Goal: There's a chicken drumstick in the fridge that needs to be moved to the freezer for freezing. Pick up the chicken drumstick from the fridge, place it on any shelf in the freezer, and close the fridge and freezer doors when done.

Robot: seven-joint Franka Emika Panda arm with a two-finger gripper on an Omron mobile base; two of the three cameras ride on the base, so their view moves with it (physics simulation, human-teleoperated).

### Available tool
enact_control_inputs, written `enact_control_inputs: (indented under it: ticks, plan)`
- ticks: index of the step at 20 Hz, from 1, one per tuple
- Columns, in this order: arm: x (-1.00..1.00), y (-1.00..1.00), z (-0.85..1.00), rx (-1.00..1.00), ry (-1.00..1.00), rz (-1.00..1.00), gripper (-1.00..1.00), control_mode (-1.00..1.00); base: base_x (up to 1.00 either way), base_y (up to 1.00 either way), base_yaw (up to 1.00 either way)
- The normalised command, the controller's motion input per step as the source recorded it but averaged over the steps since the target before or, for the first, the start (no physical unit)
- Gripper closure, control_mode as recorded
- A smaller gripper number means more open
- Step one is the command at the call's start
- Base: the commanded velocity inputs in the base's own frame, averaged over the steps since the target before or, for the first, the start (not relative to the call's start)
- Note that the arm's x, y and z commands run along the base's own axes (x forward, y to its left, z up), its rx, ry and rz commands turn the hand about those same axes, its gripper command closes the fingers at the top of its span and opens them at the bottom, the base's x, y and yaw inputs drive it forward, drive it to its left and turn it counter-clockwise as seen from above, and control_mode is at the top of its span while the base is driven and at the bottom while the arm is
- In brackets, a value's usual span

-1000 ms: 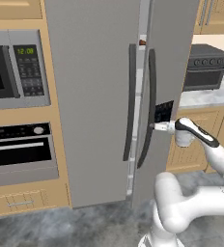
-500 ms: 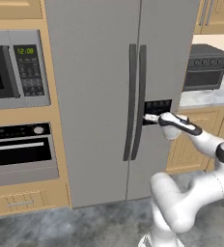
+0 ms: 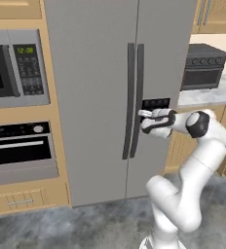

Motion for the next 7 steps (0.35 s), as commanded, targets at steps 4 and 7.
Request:
enact_control_inputs:
  ticks: [4,7]
  plan:
    - [0.07,-0.03,0.1,-0.03,0.05,-0.44,-1.0,-1.0,0.0,0.0,0.0]
    - [-0.13,-0.02,0.39,0.0,-0.02,-0.17,-1.0,-1.0,0.0,0.0,0.0]
